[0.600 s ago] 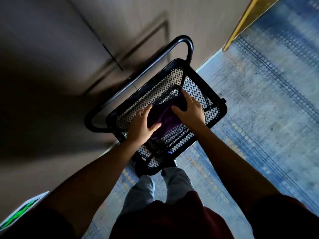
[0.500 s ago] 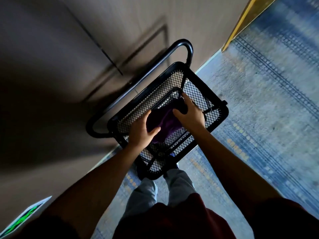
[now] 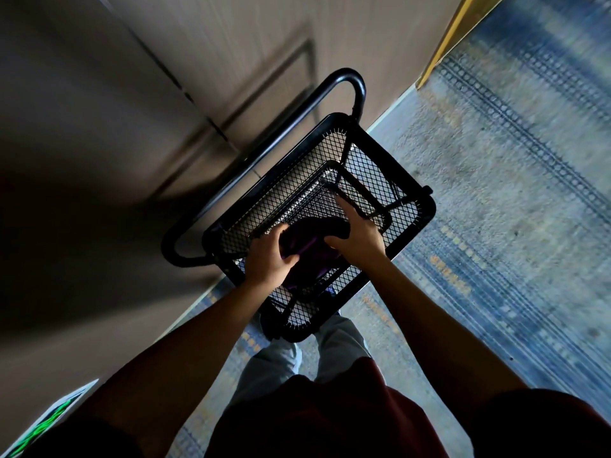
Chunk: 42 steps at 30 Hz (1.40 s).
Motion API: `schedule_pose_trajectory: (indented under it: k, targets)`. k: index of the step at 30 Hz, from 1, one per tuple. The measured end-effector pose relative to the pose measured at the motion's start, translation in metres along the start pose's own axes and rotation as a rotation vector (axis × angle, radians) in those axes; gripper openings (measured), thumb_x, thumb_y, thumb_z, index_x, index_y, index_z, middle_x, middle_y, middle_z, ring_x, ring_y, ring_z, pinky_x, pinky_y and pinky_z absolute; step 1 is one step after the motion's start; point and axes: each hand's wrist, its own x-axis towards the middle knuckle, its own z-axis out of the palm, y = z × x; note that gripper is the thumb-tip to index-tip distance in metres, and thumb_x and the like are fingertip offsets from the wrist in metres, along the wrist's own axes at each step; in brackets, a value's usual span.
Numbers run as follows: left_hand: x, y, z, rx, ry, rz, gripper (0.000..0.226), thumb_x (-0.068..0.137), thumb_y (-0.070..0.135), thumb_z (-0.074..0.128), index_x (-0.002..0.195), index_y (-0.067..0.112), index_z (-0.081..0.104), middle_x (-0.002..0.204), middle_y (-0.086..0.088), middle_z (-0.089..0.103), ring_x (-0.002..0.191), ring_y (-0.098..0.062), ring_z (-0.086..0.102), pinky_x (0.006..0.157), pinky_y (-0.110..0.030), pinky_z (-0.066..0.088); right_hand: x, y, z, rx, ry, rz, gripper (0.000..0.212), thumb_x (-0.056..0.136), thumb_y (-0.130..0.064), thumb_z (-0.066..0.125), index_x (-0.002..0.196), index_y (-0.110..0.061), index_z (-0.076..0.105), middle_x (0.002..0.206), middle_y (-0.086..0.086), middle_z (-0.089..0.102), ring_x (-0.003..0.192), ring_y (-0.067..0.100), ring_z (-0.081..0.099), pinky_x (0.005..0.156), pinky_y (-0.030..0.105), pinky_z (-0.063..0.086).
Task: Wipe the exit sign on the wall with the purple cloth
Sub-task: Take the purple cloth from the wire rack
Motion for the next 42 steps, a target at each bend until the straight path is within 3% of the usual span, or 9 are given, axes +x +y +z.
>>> schedule_pose_trajectory:
  k: [5,9,17,22,27,30,33,38,42]
  targets:
    - [-0.013,-0.007,-0.002,-0.080,0.010,0.064,0.073,0.081,0.022,0.084,0.146,0.016,0.050,0.134,-0.010,0.063,0.119,-0.028,0.061,0.097,-0.035,0.048,-0.010,0.002,0.004,0.045,-0.048,-0.074,0.085,0.088,-0.031,0.077,0.155,-0.051,0.029,0.141,0.009,0.054,0.123,0.032,0.061,0.096,0.048,0.055]
    - [-0.024,-0.010,-0.004,-0.157,-0.004,0.082,0.076,0.082,0.022,0.083,0.149,0.018,0.046,0.144,-0.005,0.058,0.120,-0.025,0.062,0.100,-0.041,0.052,-0.018,0.005,0.003,0.123,-0.026,-0.129,0.081,0.090,-0.019,0.077,0.153,-0.050,0.037,0.145,0.001,0.057,0.127,0.026,0.060,0.092,0.035,0.048]
    - [-0.036,-0.007,-0.027,-0.444,0.103,0.002,0.067,0.089,0.033,0.074,0.149,0.022,0.045,0.110,-0.009,0.066,0.105,-0.025,0.065,0.094,-0.044,0.054,-0.055,-0.031,-0.026,0.376,0.068,-0.282,0.074,0.087,-0.011,0.072,0.149,-0.045,0.049,0.142,-0.006,0.062,0.124,0.013,0.062,0.108,0.035,0.051]
    - [-0.039,0.019,-0.070,-0.660,0.156,0.021,0.055,0.098,0.049,0.058,0.147,0.027,0.046,0.121,-0.006,0.065,0.107,-0.017,0.064,0.100,-0.037,0.051,-0.080,-0.066,-0.071,0.658,0.076,-0.346,0.077,0.088,-0.001,0.073,0.151,-0.037,0.048,0.124,-0.011,0.071,0.110,-0.002,0.068,0.104,0.022,0.052]
    - [-0.044,0.059,-0.106,-0.972,0.140,0.089,0.072,0.090,0.059,0.062,0.151,0.027,0.041,0.146,-0.002,0.054,0.134,-0.014,0.053,0.102,-0.019,0.045,-0.097,-0.095,-0.104,1.147,-0.062,-0.445,0.080,0.084,0.001,0.073,0.154,-0.027,0.044,0.125,0.002,0.075,0.117,0.024,0.069,0.109,0.042,0.051]
    - [-0.059,0.086,-0.126,-1.245,0.099,0.095,0.083,0.081,0.065,0.070,0.152,0.032,0.043,0.150,0.002,0.053,0.139,-0.020,0.051,0.109,-0.033,0.043,-0.103,-0.101,-0.115,1.391,-0.167,-0.438,0.079,0.084,0.000,0.070,0.154,-0.028,0.045,0.155,0.013,0.052,0.138,0.037,0.055,0.117,0.054,0.042]
    - [-0.076,0.099,-0.142,-1.408,0.060,0.150,0.089,0.072,0.055,0.084,0.150,0.035,0.044,0.148,-0.003,0.056,0.133,-0.022,0.058,0.109,-0.043,0.047,-0.106,-0.097,-0.120,1.438,-0.163,-0.424,0.072,0.088,-0.005,0.067,0.151,-0.035,0.050,0.158,0.015,0.048,0.142,0.040,0.051,0.120,0.064,0.034]
    - [-0.099,0.111,-0.161,-1.254,0.198,0.263,0.078,0.087,0.018,0.079,0.151,0.037,0.040,0.134,0.011,0.062,0.120,-0.002,0.064,0.100,-0.030,0.054,-0.108,-0.084,-0.116,1.472,-0.098,-0.367,0.068,0.092,-0.002,0.064,0.149,-0.036,0.051,0.157,0.014,0.051,0.144,0.041,0.049,0.121,0.066,0.032]
    - [-0.110,0.110,-0.168,-1.007,0.340,0.335,0.079,0.086,0.023,0.080,0.149,0.047,0.039,0.150,0.004,0.051,0.135,-0.009,0.053,0.108,-0.032,0.050,-0.111,-0.078,-0.109,1.352,0.027,-0.312,0.069,0.088,-0.007,0.076,0.144,-0.043,0.055,0.148,0.015,0.059,0.136,0.038,0.057,0.115,0.065,0.041]
